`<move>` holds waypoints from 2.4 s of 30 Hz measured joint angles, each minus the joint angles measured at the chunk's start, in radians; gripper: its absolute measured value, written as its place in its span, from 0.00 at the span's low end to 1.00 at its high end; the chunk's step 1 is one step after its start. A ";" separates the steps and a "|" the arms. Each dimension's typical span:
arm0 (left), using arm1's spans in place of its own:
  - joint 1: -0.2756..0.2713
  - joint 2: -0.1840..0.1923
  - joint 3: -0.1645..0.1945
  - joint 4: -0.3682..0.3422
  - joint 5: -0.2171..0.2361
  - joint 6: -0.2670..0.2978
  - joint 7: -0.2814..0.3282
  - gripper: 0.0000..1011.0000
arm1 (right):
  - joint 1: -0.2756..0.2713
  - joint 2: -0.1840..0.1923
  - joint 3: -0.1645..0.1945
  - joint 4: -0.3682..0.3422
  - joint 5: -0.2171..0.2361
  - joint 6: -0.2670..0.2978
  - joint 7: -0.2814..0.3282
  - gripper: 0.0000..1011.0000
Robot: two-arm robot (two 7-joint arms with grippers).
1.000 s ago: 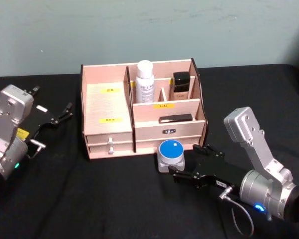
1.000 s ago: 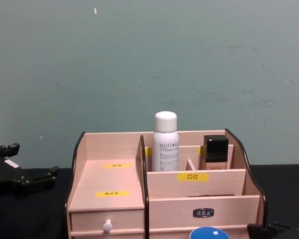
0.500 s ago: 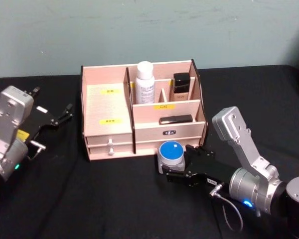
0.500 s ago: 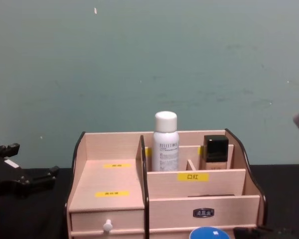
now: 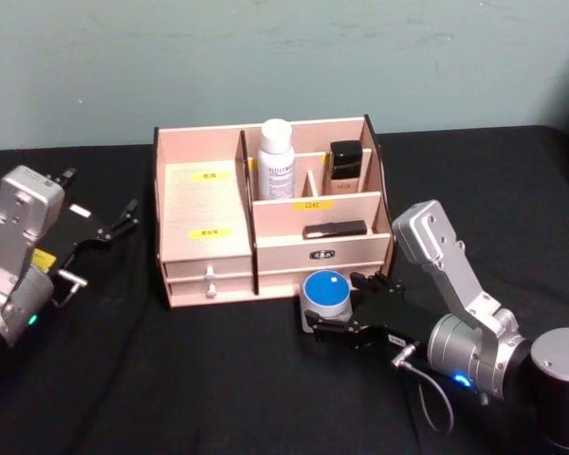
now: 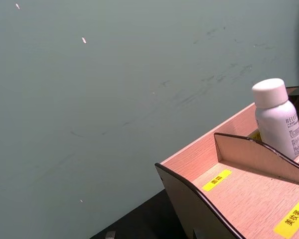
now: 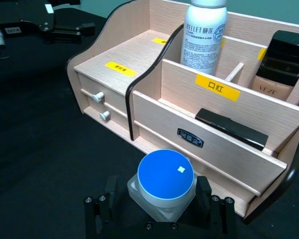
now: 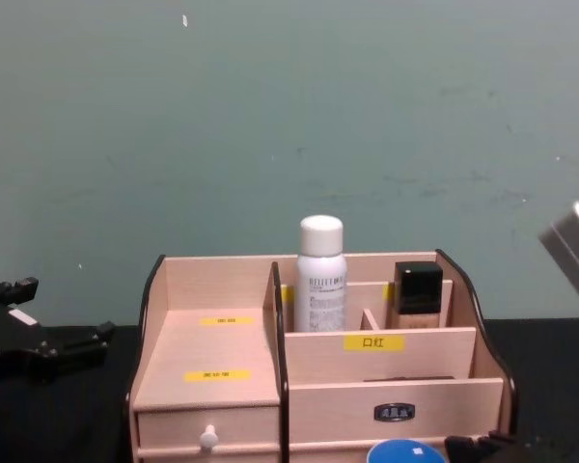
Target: Pick up the facial cleanser and watermelon frost from the table and place them into the tiered storage box.
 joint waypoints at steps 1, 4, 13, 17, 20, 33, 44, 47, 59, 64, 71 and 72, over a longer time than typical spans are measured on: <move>0.000 0.000 0.000 0.000 0.000 0.000 0.000 1.00 | 0.002 -0.001 0.000 0.002 -0.002 0.000 0.000 0.99; 0.000 0.000 0.000 0.000 0.000 0.000 0.000 1.00 | 0.008 -0.006 0.000 0.011 -0.009 0.000 0.000 0.99; 0.000 0.000 0.000 0.000 0.000 0.000 0.000 1.00 | 0.026 -0.023 -0.002 0.038 -0.027 -0.007 0.005 0.99; 0.000 0.000 0.000 0.000 0.000 0.000 0.000 1.00 | 0.032 -0.029 -0.003 0.048 -0.034 -0.010 0.006 0.99; 0.000 0.000 0.000 0.000 0.000 0.000 0.000 1.00 | 0.038 -0.034 -0.004 0.056 -0.039 -0.014 0.008 0.99; 0.000 0.000 0.000 0.000 0.000 0.000 0.000 1.00 | 0.055 -0.051 -0.011 0.083 -0.059 -0.024 0.019 0.99; 0.000 0.000 0.000 0.000 0.000 0.000 0.000 1.00 | 0.055 -0.051 -0.012 0.085 -0.062 -0.023 0.020 0.99; 0.000 0.000 0.000 0.000 0.000 0.000 0.000 1.00 | 0.055 -0.051 -0.012 0.084 -0.061 -0.023 0.020 0.99; 0.000 0.000 0.000 0.000 0.000 0.000 0.000 1.00 | 0.054 -0.050 -0.010 0.082 -0.060 -0.022 0.019 0.83; 0.000 0.000 0.000 0.000 0.000 0.000 0.000 1.00 | 0.054 -0.049 -0.010 0.082 -0.059 -0.022 0.019 0.71; 0.000 0.000 0.000 0.000 0.000 0.000 0.000 1.00 | 0.054 -0.049 -0.010 0.081 -0.059 -0.022 0.018 0.71; 0.000 0.000 0.000 0.000 0.000 0.000 0.000 1.00 | 0.054 -0.050 -0.010 0.081 -0.059 -0.022 0.018 0.71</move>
